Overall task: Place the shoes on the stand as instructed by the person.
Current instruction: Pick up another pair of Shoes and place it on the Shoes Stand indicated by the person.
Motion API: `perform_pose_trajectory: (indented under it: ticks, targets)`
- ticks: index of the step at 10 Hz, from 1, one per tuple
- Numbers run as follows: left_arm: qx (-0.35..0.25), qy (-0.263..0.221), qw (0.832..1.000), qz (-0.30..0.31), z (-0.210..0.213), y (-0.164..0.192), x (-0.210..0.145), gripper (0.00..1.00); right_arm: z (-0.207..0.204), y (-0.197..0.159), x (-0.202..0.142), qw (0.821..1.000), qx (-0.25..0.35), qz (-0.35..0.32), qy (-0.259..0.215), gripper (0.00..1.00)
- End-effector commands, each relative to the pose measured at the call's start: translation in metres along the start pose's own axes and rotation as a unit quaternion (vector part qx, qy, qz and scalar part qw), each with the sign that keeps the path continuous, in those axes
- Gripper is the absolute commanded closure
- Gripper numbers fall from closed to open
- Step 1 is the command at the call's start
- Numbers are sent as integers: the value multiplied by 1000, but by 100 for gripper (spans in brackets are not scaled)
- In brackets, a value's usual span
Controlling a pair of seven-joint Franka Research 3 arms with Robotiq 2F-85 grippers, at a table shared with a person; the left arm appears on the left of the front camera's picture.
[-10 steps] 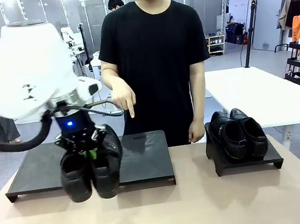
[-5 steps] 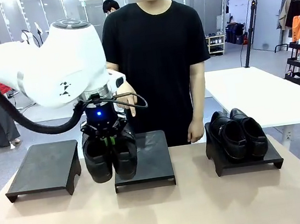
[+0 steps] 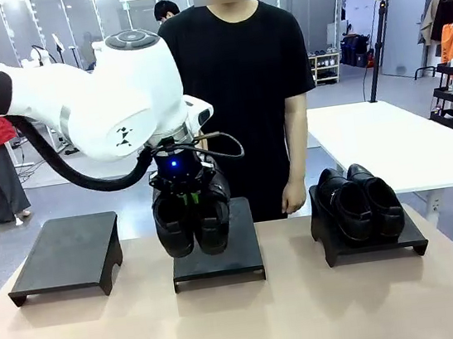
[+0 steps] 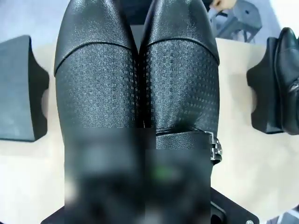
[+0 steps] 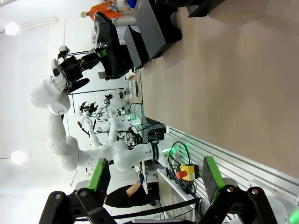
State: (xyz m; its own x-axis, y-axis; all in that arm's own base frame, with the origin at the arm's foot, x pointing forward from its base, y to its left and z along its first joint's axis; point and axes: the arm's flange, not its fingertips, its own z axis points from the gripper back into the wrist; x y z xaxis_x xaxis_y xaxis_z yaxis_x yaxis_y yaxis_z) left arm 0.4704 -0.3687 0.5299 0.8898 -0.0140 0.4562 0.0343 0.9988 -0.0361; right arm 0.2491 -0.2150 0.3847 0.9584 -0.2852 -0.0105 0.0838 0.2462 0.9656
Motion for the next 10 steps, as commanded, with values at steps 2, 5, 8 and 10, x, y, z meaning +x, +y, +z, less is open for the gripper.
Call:
perform_pose_trajectory:
  ticks: [2,5,8,10]
  targets:
    - [-3,-40,999,-4,-20,-10,25,88,2,1,-3,1000,0,6,4,0]
    - [-27,-53,998,2,-47,-17,24,88,2,1,-3,1000,0,6,4,0]
    - [-19,-61,998,2,-68,-20,27,88,2,1,-3,1000,0,6,4,0]
    - [-19,-53,998,-1,-79,-21,25,88,2,1,-3,1000,0,6,4,0]
